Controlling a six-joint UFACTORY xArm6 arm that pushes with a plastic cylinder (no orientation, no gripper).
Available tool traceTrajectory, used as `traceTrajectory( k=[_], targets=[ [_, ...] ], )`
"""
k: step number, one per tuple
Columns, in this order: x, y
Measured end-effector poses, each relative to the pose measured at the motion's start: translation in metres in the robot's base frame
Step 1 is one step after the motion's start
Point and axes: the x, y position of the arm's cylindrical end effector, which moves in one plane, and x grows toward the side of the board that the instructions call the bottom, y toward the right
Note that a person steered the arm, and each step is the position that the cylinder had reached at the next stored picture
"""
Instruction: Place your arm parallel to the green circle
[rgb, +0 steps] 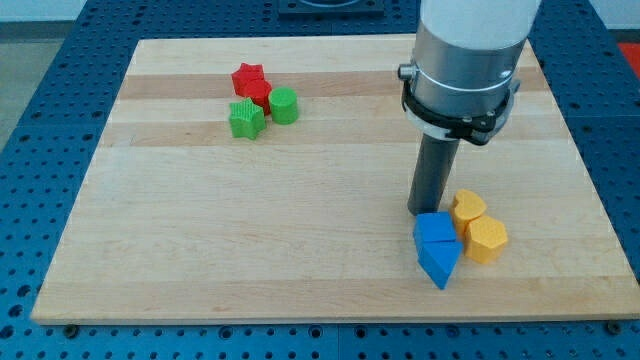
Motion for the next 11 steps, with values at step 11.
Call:
traceTrajectory(
  k=[11],
  targets=[
    [-0.135, -0.082]
  ],
)
